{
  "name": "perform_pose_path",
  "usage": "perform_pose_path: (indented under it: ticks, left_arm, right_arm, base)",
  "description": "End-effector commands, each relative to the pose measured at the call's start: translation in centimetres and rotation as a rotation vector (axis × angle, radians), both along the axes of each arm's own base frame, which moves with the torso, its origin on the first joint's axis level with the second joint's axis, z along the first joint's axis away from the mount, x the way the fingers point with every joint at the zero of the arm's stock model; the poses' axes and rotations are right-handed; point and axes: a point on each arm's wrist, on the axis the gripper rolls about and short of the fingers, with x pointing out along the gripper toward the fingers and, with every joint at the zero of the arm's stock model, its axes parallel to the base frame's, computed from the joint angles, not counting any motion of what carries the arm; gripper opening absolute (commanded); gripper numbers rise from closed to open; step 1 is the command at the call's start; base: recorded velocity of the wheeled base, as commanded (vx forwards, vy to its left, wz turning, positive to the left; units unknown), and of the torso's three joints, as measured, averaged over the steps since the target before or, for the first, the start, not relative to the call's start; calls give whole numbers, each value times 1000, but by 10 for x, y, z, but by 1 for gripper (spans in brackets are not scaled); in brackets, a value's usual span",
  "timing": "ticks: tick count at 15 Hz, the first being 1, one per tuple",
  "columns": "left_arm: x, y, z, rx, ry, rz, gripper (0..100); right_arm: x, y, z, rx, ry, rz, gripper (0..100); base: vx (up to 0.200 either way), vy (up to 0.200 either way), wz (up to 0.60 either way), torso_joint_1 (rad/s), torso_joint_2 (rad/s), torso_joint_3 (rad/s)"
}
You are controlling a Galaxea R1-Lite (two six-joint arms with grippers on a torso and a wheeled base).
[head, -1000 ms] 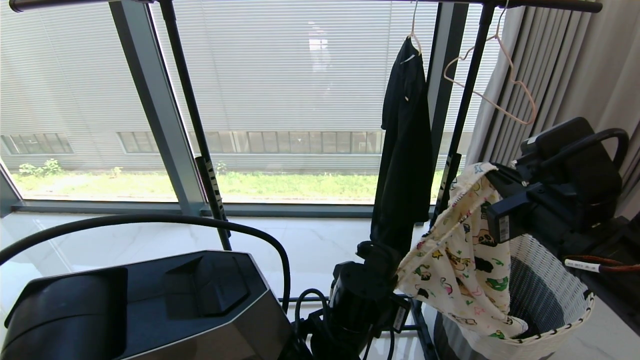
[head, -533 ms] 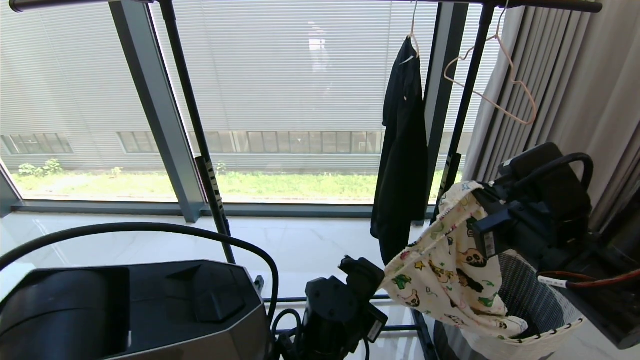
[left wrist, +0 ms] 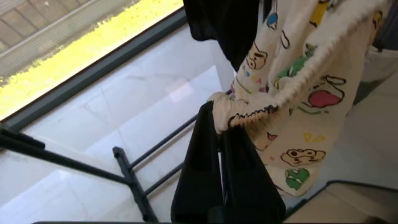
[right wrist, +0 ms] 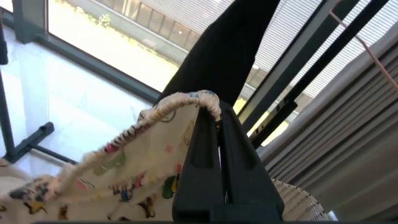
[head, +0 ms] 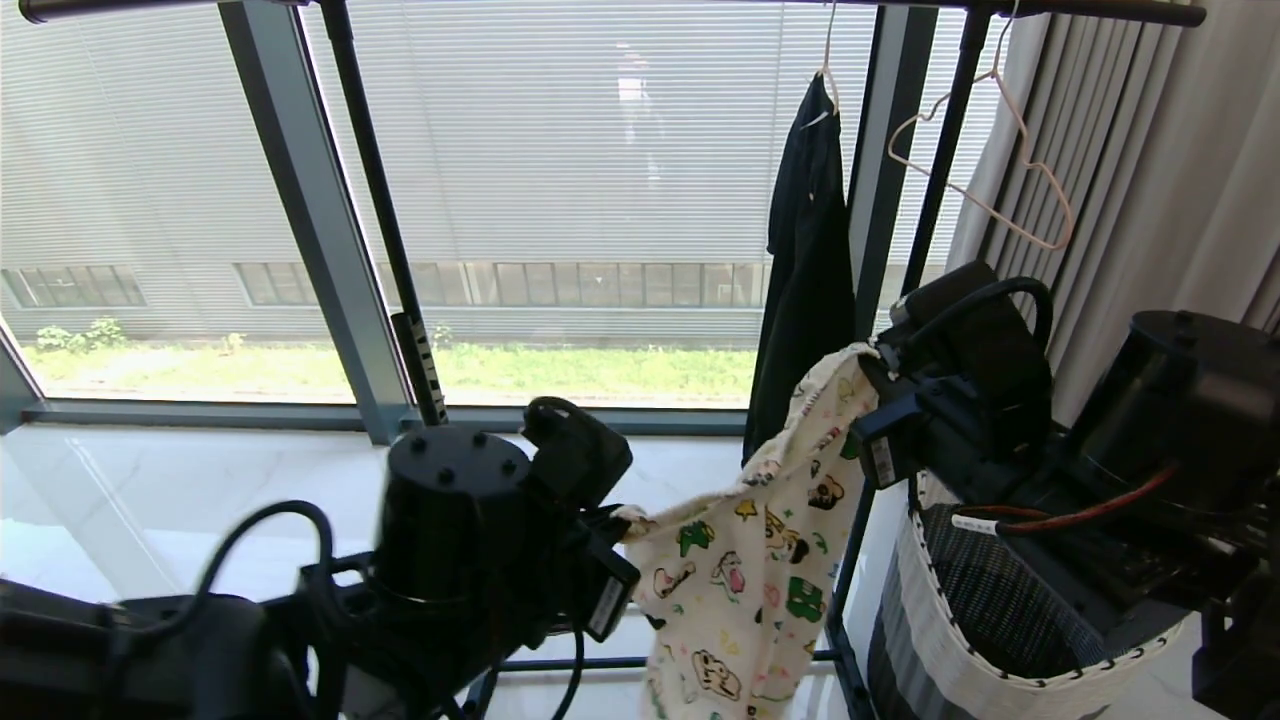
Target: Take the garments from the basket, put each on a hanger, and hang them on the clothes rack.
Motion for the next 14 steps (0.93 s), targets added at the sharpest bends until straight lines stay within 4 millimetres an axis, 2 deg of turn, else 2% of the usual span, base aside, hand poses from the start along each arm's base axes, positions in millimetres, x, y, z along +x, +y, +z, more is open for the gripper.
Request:
perform_pose_path:
  ticks: [1,2,6,9,11,14]
  left_arm:
    - [-28,40,105,-143,-136,7,0]
    - [-31,42,117,-134,-128,6,0]
    - [-33,44,138,-105,-205,-18,0]
    - [-33,43,156,-71,-251,-41,0]
    - [-37,46,162,-57,-230,-45,0]
    - [-40,48,174,-66,-240,-50,0]
  right_arm:
    - [-1,0,7,5,-21,1,0]
    - [-5,-5,12,2,-37,0,0]
    - [-26,-32,32,-8,-57,-4,0]
    - [-41,-54,63,-33,-35,-9,0]
    - [-41,-55,79,-18,-48,-14,0]
    - [-39,-53,89,0,-64,-16,0]
  base:
    - [0,0,0,0,0,0]
    - [0,0,0,0,0,0]
    - [0,0,0,0,0,0]
    - [0,0,0,0,0,0]
    - [0,0,0,0,0,0]
    - [0,0,0,0,0,0]
